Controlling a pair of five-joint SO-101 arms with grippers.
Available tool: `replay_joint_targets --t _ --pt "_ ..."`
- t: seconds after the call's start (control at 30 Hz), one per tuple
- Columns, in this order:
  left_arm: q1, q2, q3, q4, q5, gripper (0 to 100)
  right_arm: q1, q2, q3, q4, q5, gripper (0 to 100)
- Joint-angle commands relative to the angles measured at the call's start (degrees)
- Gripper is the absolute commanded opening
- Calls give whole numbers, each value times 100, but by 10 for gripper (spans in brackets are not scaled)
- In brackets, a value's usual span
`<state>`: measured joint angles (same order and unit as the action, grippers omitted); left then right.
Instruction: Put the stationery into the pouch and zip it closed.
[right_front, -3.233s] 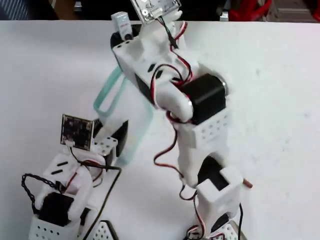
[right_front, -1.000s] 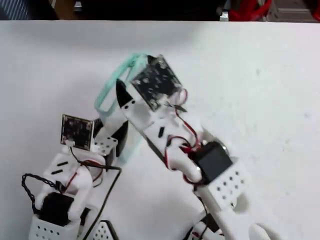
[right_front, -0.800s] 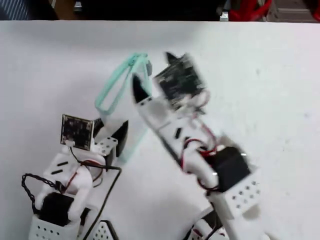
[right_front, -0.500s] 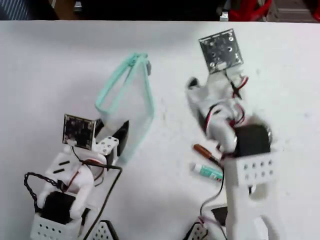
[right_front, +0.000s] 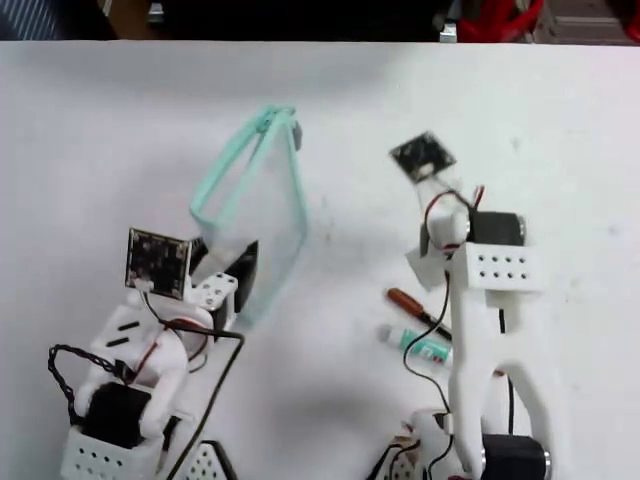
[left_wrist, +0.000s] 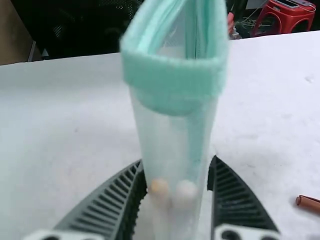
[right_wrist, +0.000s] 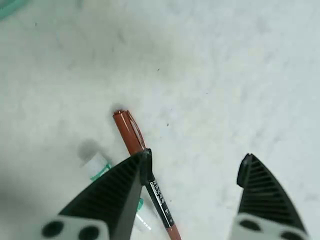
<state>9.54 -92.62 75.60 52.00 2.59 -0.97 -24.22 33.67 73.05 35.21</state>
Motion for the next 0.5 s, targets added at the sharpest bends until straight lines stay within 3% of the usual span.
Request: replay_joint_targets --t 0.0,0.17,0.47 --pt "4 -66 -44 -132 44 207 57 13 554 -611 624 263" --pt "4 -66 -44 -132 44 207 48 13 1178 -1297 993 170" --pt "13 -66 -26 -132 44 207 -646 13 1618 -1007 1011 212"
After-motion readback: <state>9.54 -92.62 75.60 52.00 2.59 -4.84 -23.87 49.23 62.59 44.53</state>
